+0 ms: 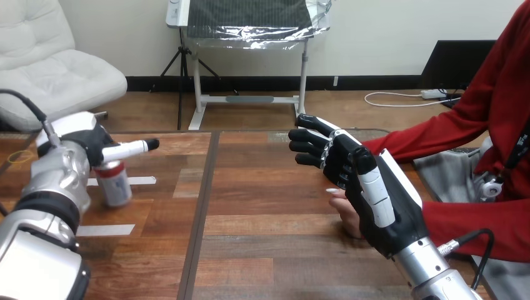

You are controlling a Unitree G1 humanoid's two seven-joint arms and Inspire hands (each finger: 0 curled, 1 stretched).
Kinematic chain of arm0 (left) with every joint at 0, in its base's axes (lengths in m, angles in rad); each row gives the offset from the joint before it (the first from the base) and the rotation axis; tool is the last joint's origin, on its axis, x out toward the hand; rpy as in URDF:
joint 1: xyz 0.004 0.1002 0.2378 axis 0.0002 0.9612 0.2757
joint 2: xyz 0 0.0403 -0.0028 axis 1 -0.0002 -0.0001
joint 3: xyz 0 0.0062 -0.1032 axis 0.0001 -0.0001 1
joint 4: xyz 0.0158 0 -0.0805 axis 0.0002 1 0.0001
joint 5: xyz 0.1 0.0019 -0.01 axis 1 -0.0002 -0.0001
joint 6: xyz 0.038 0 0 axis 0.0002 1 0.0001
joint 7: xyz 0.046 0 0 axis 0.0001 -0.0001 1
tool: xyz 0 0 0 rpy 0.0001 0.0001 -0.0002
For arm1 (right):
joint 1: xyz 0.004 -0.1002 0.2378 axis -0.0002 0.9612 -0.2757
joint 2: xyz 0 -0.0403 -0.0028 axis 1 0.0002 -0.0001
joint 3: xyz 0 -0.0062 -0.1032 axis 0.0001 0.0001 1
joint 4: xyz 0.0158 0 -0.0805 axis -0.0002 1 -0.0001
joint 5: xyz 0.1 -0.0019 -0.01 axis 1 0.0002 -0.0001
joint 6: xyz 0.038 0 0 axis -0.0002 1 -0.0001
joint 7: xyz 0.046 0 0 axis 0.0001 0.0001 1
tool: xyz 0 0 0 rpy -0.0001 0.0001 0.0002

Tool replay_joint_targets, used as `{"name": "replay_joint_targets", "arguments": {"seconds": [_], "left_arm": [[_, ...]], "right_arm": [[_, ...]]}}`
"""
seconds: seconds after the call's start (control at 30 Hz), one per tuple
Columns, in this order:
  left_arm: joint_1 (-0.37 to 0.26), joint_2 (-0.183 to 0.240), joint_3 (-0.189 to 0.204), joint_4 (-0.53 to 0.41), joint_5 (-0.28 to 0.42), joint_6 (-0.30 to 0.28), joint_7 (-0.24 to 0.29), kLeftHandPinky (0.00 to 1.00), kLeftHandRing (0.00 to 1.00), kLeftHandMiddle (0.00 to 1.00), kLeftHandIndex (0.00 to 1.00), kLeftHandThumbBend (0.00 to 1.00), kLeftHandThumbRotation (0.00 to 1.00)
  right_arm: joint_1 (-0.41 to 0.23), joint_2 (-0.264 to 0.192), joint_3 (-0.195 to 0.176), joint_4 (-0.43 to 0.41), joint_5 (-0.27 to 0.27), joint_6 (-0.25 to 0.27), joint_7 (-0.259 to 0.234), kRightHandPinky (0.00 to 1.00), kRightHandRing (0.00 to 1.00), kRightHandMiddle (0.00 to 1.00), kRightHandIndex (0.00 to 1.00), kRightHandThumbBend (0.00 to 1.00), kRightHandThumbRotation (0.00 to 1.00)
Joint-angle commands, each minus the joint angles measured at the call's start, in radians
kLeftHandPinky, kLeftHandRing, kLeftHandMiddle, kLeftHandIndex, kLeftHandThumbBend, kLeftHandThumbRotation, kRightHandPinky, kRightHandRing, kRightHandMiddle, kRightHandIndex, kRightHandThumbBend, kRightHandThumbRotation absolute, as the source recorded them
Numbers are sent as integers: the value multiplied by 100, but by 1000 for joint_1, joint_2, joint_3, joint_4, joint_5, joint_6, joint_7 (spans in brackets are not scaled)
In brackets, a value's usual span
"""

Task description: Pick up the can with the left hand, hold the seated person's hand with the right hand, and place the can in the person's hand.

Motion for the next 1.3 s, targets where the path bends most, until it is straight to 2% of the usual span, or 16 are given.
{"name": "replay_joint_targets", "arguments": {"seconds": [0.0,0.23,0.4,0.83,1.27], "left_arm": [[-28,-14,-17,-19,3,-10,-17,34,50,58,72,80,100],[-27,-15,-25,-21,10,-10,-25,41,60,67,74,79,100],[-27,-16,-31,-22,15,-9,-31,47,64,70,73,79,100],[-31,-17,-43,-27,28,-5,-49,49,64,68,69,78,100],[-33,-17,-57,-31,33,-3,-49,53,67,72,71,79,100]], "right_arm": [[-58,3,-3,-31,22,-11,-1,83,84,84,86,79,100],[-59,2,-3,-30,23,-12,2,83,84,84,86,80,100],[-60,1,-3,-27,24,-13,4,83,84,84,86,80,100],[-60,0,-4,-31,20,-8,-1,83,83,83,86,81,100],[-62,0,-2,-31,22,-5,3,83,83,83,85,81,100]]}}
